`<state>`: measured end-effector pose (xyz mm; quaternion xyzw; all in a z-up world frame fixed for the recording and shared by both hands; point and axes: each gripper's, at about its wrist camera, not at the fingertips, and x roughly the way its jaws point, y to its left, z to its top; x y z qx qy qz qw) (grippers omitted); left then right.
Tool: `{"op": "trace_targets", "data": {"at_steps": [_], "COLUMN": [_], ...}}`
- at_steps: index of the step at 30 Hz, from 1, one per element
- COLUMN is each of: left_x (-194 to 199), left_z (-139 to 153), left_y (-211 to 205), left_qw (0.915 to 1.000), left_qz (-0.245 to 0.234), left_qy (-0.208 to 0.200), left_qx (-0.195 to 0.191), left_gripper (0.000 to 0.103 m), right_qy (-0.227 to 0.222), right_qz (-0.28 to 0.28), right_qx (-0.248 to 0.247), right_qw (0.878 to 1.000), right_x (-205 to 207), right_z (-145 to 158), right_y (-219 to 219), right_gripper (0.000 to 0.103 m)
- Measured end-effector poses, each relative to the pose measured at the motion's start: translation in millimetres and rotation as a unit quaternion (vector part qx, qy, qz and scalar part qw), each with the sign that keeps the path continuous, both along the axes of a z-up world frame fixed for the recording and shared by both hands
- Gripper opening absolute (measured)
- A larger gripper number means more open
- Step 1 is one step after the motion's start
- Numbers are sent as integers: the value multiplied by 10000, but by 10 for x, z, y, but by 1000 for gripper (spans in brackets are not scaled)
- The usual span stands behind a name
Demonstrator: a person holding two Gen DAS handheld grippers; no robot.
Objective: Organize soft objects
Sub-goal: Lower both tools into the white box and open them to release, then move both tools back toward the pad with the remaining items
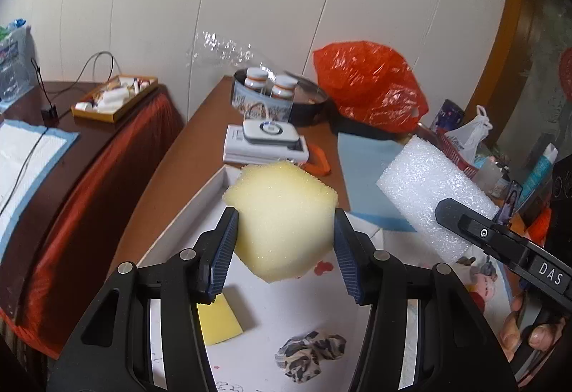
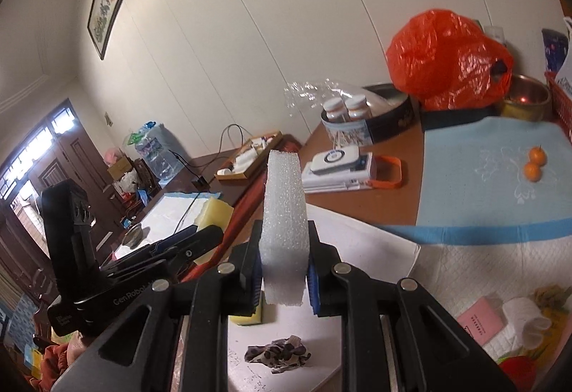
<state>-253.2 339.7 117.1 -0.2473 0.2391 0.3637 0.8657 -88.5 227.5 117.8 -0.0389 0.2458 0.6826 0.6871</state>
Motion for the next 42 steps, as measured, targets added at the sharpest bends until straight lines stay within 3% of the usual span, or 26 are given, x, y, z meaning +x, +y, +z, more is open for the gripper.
{"op": "trace_targets", "data": {"at_steps": [16,18,19,20,21,22,25,34,40,42], "left_x": [194,177,145,91,40,-7,-143,-395,-503,-494], "left_z": [-572,-594,-585,-566,-547,-526,-466,-148,42,87], "left_y": [354,362,368,373,380,376,376,125,-127,-198], "left_qw": [9971,9970,9971,9972,9969,9963,9944,9920,9917,9921], "left_qz": [104,203,304,453,585,710,978,1253,1214,1162], "left_qy": [261,283,255,210,181,164,130,-134,-366,-393], "left_qx": [-714,-693,-651,-565,-500,-446,-391,5,208,258], "left_gripper": [57,67,83,92,103,103,103,103,103,103], "right_qy": [-1,-11,-26,-112,-153,-95,-94,-766,-758,-659], "right_qz": [-3,89,90,-75,-165,-120,-137,-187,-242,-146], "right_qx": [-714,-851,-910,-943,-896,-834,-674,129,1270,1414], "right_qw": [9974,9963,9958,9955,9957,9964,9976,9968,9887,9877], "right_x": [25,-3,-11,-9,13,43,37,-241,-281,-272], "right_z": [-536,-602,-631,-652,-668,-672,-619,-295,-14,51], "right_y": [448,516,538,535,511,488,401,124,-303,-387], "right_gripper": [20,48,76,89,93,103,103,103,103,103]}}
